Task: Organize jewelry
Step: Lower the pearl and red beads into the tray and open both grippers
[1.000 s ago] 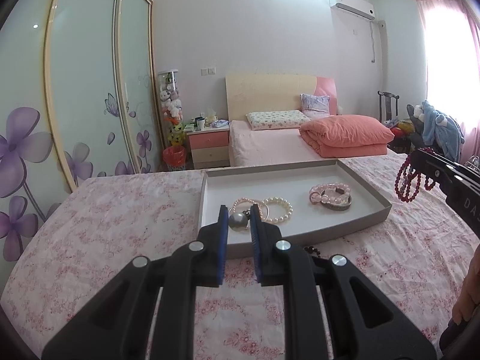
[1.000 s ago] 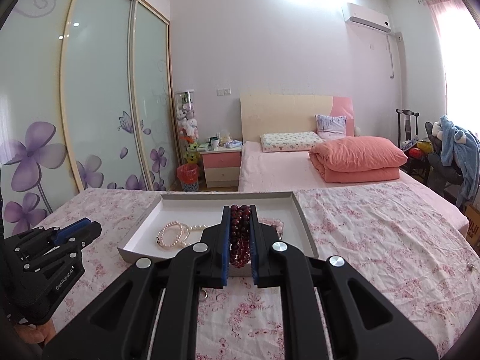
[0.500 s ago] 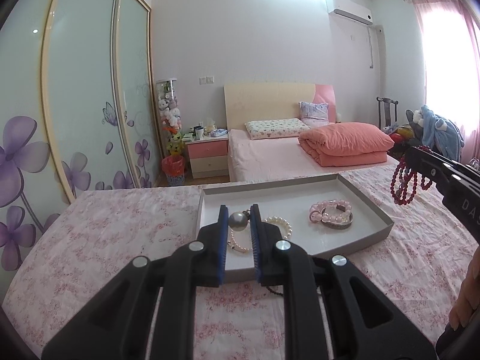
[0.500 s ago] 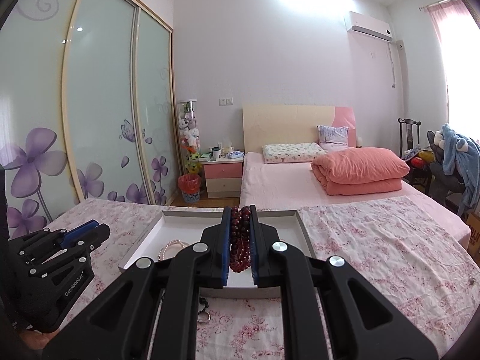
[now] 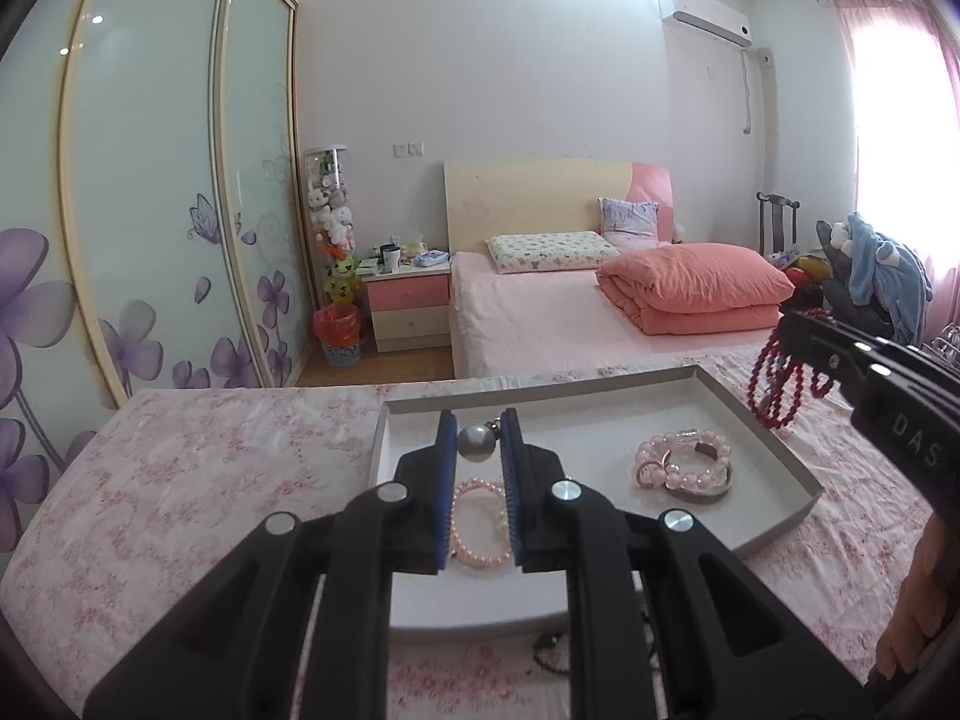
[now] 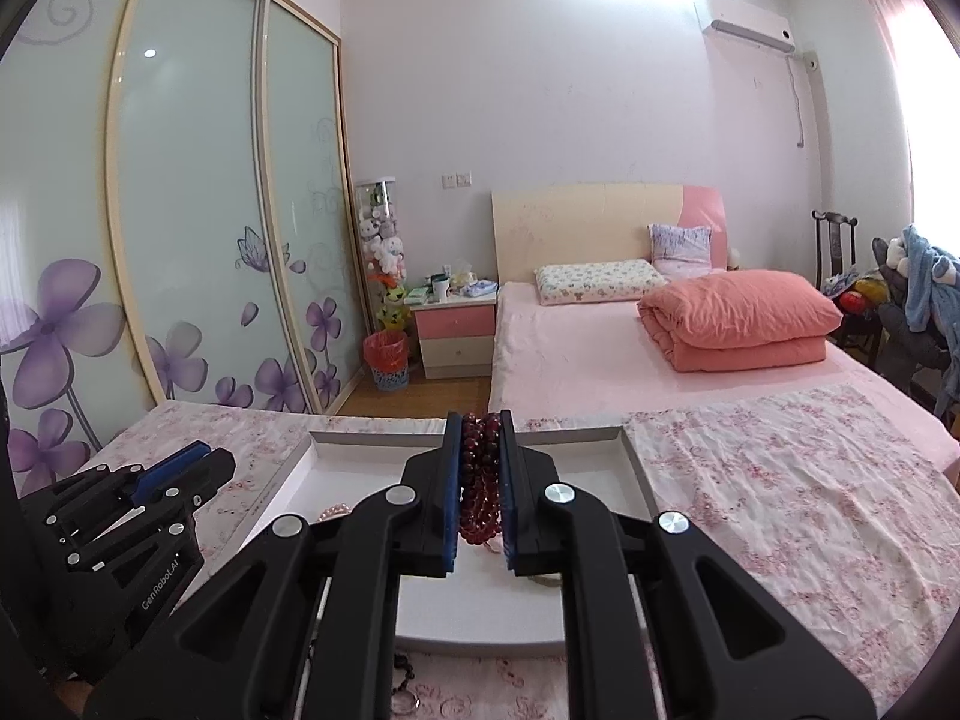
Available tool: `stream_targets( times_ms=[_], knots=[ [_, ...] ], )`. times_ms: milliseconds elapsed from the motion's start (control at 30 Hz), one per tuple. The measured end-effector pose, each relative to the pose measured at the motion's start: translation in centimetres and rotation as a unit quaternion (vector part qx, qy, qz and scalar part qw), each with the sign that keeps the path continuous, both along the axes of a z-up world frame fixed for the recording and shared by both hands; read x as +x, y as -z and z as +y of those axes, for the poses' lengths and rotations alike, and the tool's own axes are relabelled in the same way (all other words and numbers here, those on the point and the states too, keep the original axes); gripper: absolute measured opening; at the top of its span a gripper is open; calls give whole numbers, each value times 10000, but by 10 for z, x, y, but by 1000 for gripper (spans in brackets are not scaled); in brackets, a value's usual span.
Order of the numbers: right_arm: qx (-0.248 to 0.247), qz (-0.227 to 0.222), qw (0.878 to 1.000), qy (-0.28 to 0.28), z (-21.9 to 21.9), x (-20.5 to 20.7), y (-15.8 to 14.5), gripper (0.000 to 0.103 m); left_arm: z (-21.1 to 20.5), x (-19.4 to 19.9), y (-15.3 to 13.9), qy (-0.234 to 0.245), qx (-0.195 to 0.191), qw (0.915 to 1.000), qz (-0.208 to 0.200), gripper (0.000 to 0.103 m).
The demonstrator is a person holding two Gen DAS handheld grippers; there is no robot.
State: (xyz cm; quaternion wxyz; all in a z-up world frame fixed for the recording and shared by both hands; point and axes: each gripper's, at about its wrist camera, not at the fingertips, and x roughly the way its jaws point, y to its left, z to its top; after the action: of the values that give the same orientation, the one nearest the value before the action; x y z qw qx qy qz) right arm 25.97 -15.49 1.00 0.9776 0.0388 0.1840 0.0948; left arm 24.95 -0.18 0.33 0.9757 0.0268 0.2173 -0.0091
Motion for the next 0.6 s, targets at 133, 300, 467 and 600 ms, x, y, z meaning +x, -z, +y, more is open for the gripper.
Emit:
stream_targets(
  times_ms=[133, 300, 467, 600],
  knots=[
    [126, 311, 9994, -20, 0, 26, 11, 12, -3, 27, 11, 19, -10, 9999, 161, 15],
    [338, 743, 9966, -65, -2, 56, 26, 12, -3, 51, 25, 48, -40, 9992, 389, 15],
    [505, 1111, 9925, -80, -6, 68, 37, 38, -4, 67, 37, 118, -126, 9980, 614, 18],
    [508, 1081, 9928, 12, -12, 64, 38, 44, -1, 72, 41, 107, -204, 9975, 666, 31]
  ],
)
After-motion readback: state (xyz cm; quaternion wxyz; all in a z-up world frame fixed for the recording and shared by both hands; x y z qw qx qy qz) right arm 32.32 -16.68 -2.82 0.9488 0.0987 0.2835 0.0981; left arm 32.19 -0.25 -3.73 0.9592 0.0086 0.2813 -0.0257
